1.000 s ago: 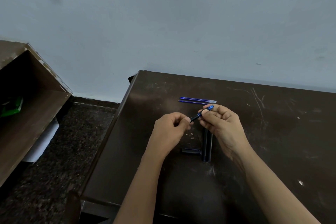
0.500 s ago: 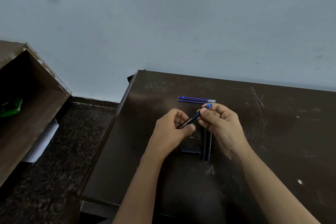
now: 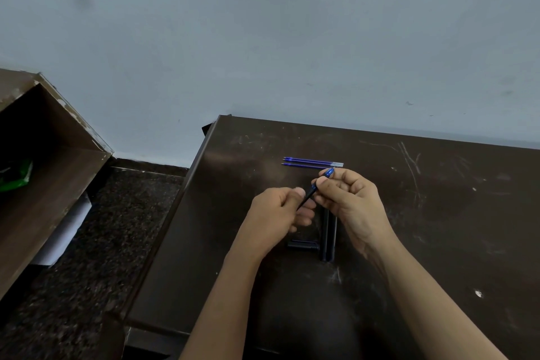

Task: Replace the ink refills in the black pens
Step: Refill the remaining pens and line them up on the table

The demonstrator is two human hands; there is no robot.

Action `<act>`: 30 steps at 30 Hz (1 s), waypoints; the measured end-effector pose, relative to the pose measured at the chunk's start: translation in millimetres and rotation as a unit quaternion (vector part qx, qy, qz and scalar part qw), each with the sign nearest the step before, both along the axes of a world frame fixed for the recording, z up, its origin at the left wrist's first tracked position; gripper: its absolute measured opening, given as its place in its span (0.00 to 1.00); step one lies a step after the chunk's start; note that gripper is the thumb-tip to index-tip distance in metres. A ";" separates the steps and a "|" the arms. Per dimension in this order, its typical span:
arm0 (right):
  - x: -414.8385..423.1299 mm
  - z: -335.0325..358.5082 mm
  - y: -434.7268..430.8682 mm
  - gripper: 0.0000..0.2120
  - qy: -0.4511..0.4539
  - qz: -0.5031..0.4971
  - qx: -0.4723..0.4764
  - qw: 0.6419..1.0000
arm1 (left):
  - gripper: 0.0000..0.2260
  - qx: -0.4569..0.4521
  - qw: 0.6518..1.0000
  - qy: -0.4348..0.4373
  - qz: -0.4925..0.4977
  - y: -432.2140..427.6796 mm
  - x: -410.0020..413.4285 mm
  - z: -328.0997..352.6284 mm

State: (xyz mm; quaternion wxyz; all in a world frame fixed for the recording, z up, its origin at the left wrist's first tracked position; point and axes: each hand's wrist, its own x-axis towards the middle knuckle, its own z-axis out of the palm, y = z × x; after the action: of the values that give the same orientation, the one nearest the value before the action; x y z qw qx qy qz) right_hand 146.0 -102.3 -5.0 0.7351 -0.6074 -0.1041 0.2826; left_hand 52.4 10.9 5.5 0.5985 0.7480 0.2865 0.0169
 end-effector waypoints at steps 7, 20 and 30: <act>-1.1 0.5 0.7 0.06 -0.009 0.010 -0.004 1.000 | 0.09 0.035 0.999 -0.021 0.032 1.5 -1.2 -3.2; -3.4 0.1 1.4 0.07 -0.042 0.021 -0.027 0.999 | 0.12 0.026 0.999 0.002 -0.020 -2.0 -0.4 0.3; 0.4 7.5 -4.2 0.09 -0.021 0.100 0.025 0.994 | 0.11 0.002 0.999 -0.039 -0.005 -0.2 0.4 2.9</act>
State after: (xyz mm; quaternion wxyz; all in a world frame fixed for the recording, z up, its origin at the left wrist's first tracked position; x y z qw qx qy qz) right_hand 146.4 -106.5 2.5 0.7156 -0.5814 -0.1870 0.3390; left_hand 52.8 10.8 8.4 0.6077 0.7494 0.2594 0.0433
